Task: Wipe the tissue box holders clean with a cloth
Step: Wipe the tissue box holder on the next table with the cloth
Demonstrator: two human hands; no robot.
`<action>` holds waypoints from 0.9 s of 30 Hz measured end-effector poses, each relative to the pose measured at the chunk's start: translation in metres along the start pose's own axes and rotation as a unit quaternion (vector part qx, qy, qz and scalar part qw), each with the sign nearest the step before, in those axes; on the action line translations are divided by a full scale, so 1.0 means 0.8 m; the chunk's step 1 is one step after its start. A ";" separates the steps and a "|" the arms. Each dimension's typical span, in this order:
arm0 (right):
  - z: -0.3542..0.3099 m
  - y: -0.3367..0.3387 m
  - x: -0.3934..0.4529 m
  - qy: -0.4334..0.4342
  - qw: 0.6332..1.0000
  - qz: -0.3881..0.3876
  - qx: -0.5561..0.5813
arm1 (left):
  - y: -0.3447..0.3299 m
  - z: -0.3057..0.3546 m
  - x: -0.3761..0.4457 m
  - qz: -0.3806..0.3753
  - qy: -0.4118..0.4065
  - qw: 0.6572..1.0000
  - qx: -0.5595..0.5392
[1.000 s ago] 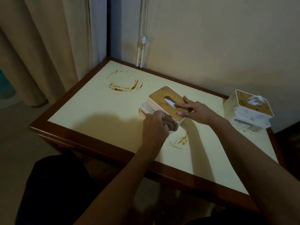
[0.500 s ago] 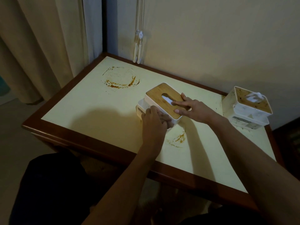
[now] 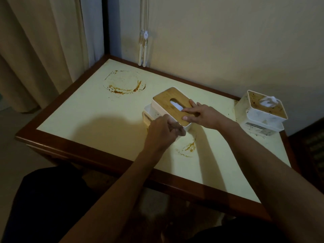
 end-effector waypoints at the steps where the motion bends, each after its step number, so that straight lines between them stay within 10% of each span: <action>1: 0.000 0.000 0.001 0.000 1.000 0.000 0.008 | 0.004 -0.005 0.003 0.012 0.011 1.000 0.010; 12: -0.002 -0.003 0.002 -0.015 1.000 -0.015 -0.008 | 0.014 -0.017 -0.003 0.002 0.077 0.995 -0.061; 18: -0.008 -0.006 -0.007 -0.025 0.999 -0.028 -0.014 | 0.117 -0.084 -0.007 0.214 0.130 0.959 -0.135; 27: -0.044 -0.015 -0.043 -0.027 0.991 0.127 -0.043 | 0.113 -0.148 0.002 0.093 0.087 0.983 0.132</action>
Point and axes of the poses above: each hand's wrist, its own x-axis towards the middle knuckle, its own y-axis out of the back of the hand, z = x × y, the point moved 8 cm from there along x, towards the middle knuckle, and after that the axes turned 12 degrees about -y, right-handed, at the moved point
